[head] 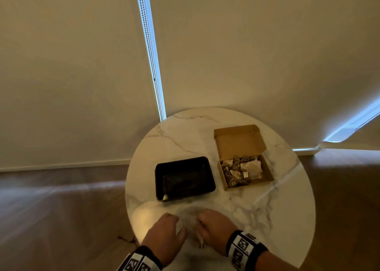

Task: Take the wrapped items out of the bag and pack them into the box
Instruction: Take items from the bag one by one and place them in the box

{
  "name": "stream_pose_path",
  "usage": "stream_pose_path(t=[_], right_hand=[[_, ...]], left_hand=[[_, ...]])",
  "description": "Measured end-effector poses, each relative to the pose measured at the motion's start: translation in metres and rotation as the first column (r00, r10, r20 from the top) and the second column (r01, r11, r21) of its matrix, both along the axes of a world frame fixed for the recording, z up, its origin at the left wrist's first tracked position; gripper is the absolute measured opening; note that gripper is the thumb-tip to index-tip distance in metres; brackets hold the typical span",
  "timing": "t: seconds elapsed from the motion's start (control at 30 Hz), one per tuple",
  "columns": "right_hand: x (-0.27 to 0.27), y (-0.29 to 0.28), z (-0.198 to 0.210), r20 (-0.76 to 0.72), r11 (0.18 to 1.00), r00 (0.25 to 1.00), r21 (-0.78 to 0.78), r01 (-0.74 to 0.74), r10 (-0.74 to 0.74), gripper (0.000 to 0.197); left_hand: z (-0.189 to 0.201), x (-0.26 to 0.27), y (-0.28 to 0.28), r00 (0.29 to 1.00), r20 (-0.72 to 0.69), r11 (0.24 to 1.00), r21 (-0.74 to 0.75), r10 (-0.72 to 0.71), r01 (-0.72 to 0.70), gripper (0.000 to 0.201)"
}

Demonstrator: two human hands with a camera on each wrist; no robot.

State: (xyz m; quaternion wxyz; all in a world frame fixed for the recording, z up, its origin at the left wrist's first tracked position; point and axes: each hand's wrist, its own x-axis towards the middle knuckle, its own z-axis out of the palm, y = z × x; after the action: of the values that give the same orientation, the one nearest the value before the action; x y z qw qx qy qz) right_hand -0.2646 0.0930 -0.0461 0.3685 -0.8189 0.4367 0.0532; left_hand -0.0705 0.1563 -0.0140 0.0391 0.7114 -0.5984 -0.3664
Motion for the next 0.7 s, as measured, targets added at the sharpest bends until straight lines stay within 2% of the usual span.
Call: stream_pose_path(t=[0.13,0.27,0.37,0.43,0.5,0.57,0.63,0.7], right_hand=[[-0.017,0.001,0.008,0.047,0.997,0.996,0.009,0.076,-0.076,0.019],[-0.029,0.003,0.021,0.119,0.974,0.969,0.105,0.203,-0.215,0.013],[-0.031,0.003,0.037,0.210,0.961,0.941,0.147,0.236,-0.263,0.003],[-0.030,0.003,0.046,0.261,0.963,0.930,0.137,0.231,-0.260,0.010],[-0.028,0.002,0.054,0.326,0.958,0.902,0.153,0.244,-0.282,0.016],[-0.025,0.001,0.062,0.384,0.952,0.872,0.156,0.263,-0.304,0.016],[-0.023,-0.002,0.066,0.427,0.950,0.849,0.141,0.278,-0.312,0.010],[-0.023,-0.006,0.066,0.452,0.947,0.832,0.137,0.291,-0.322,0.009]], left_hand=[[-0.001,0.006,-0.001,1.000,-0.007,1.000,0.002,-0.009,0.009,0.055],[0.003,0.006,-0.005,0.998,-0.046,0.999,-0.014,-0.052,0.051,0.058],[0.012,0.004,-0.011,0.990,-0.046,0.987,-0.093,-0.132,0.128,0.060],[0.017,0.000,-0.016,0.979,-0.122,0.980,-0.142,-0.160,0.143,0.061],[0.022,-0.003,-0.020,0.954,-0.279,0.988,-0.130,-0.112,0.078,0.051],[0.027,-0.005,-0.024,0.912,-0.403,0.994,-0.102,-0.070,0.031,0.033],[0.031,-0.006,-0.027,0.907,-0.416,0.992,-0.127,-0.070,0.018,0.017],[0.033,-0.007,-0.029,0.900,-0.433,0.991,-0.137,-0.052,-0.009,0.010]])
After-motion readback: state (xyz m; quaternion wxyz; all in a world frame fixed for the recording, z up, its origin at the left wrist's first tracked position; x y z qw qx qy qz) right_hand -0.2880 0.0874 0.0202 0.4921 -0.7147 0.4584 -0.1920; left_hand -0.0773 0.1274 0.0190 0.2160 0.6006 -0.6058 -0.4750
